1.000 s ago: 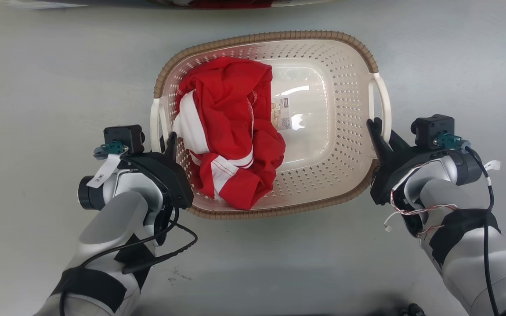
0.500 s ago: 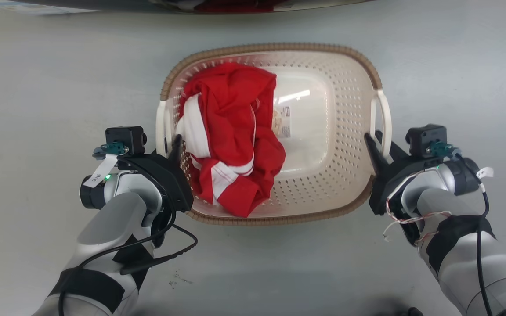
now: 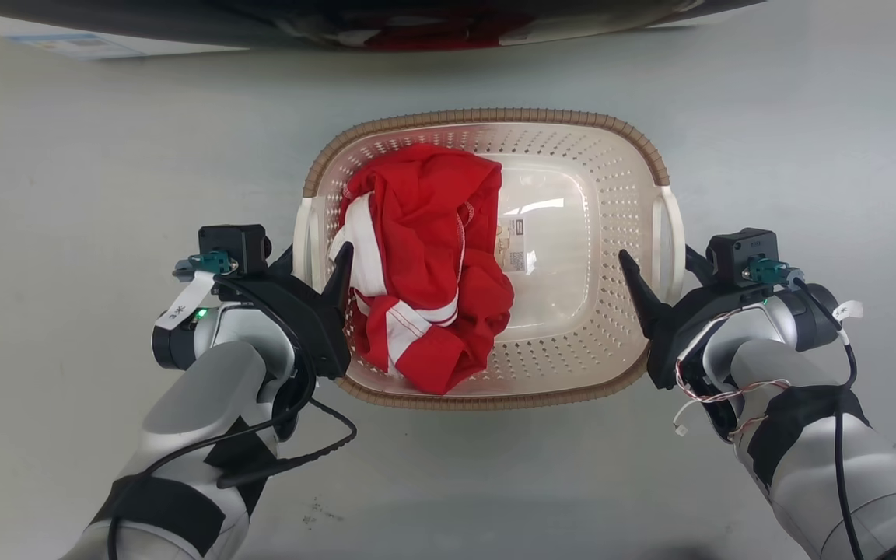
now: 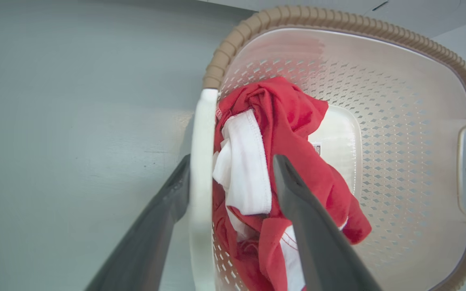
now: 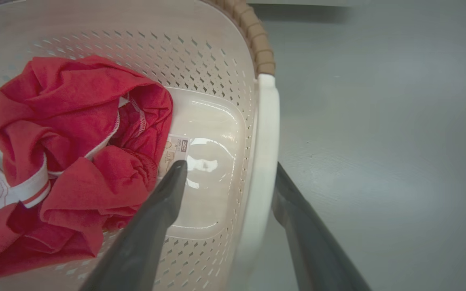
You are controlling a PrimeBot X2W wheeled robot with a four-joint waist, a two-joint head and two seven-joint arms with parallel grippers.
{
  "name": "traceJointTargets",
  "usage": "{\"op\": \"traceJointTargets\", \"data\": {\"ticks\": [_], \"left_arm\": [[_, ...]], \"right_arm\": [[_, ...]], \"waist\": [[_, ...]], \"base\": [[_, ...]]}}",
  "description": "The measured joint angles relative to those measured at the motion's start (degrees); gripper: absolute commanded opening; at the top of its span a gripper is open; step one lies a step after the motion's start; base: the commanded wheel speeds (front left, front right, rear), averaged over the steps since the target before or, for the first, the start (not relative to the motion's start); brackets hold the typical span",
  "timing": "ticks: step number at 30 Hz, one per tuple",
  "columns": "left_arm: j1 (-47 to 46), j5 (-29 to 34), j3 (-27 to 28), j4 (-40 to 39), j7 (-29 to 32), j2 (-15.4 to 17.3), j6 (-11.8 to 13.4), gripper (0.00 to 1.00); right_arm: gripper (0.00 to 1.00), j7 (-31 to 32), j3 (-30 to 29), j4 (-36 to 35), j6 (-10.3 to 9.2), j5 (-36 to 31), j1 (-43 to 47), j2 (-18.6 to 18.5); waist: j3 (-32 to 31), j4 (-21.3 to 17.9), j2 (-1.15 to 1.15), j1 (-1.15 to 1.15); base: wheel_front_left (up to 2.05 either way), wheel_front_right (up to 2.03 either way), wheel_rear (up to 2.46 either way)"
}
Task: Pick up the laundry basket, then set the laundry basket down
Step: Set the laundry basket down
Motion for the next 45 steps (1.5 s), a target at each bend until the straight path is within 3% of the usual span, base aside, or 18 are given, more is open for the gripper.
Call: {"op": "traceJointTargets", "data": {"ticks": [20, 30, 45], "left_arm": [[4.64, 0.77, -1.70, 2.72, -3.81, 0.46, -0.22, 1.00], [8.18, 1.36, -1.43, 1.58, -4.77, 1.13, -0.05, 1.00], [17.57, 4.24, 5.08, -10.48, -4.78, 5.41, 6.16, 1.00]], "right_arm": [[1.00, -0.59, -1.85, -0.51, 0.24, 1.15, 5.70, -0.81], [1.00, -0.59, -5.04, -5.45, 0.23, 2.87, 11.50, -1.98], [1.00, -0.60, -10.54, -19.61, -4.91, 1.01, 19.96, -3.70]], "waist": [[-11.22, -0.22, 0.00, -0.01], [-19.05, -0.49, 0.00, -0.02], [-29.82, -0.27, -0.01, -0.02]], "base": [[0.00, 0.00, 0.00], [0.00, 0.00, 0.00], [0.00, 0.00, 0.00]]}}
